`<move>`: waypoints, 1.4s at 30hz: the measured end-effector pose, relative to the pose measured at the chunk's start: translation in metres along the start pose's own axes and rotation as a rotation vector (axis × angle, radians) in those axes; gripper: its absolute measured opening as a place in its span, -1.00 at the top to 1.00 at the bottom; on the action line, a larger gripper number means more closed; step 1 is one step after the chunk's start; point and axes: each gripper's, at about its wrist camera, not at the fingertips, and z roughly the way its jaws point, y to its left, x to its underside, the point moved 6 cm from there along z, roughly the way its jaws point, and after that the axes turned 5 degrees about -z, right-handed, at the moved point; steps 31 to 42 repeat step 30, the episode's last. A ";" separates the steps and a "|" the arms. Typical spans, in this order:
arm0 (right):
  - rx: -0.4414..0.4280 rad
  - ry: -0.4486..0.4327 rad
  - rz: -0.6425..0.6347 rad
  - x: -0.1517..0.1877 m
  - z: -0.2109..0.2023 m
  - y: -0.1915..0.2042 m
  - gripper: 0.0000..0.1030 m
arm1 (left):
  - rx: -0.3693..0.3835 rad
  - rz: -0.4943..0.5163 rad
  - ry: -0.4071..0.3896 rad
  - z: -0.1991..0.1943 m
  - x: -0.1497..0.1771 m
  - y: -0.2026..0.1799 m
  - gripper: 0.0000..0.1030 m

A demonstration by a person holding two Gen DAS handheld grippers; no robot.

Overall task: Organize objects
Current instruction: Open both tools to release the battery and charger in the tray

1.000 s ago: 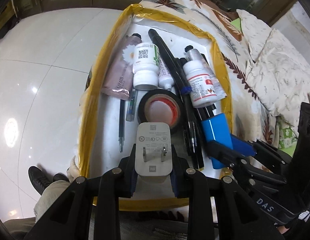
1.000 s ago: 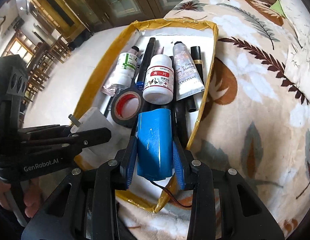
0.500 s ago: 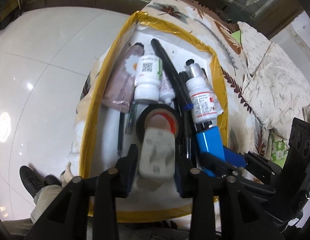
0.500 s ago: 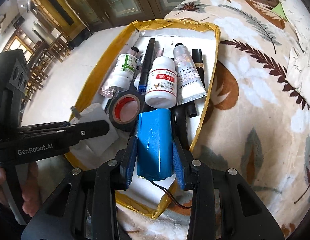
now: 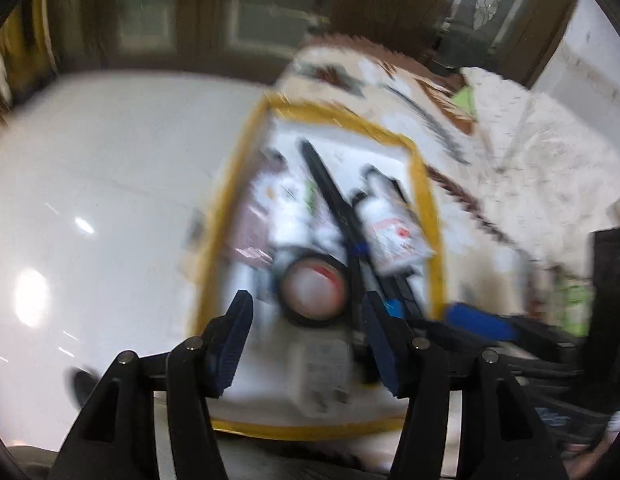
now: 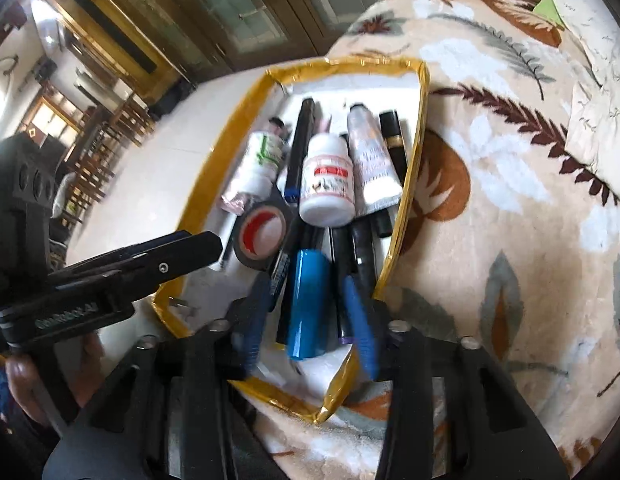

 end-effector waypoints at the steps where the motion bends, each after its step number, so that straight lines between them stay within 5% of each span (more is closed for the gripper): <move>1: 0.001 -0.009 0.003 0.000 -0.003 0.000 0.11 | -0.052 0.033 -0.047 -0.006 -0.002 -0.001 -0.34; 5: -0.005 -0.021 0.012 0.002 -0.013 0.001 0.11 | -0.222 0.141 -0.162 -0.022 -0.007 -0.007 -0.50; 13: -0.009 -0.006 0.024 0.019 -0.018 -0.002 0.11 | -0.275 0.171 -0.135 -0.021 -0.001 -0.013 -0.51; 17: 0.002 0.006 0.023 0.022 -0.016 -0.001 0.11 | -0.365 0.219 -0.093 -0.017 0.006 -0.020 -0.53; 28: 0.032 0.021 0.011 0.024 -0.010 0.002 0.11 | -0.228 0.206 -0.064 -0.019 0.012 -0.029 -0.53; 42: 0.033 0.023 0.016 0.026 -0.009 0.000 0.11 | -0.232 0.213 -0.069 -0.019 0.013 -0.031 -0.53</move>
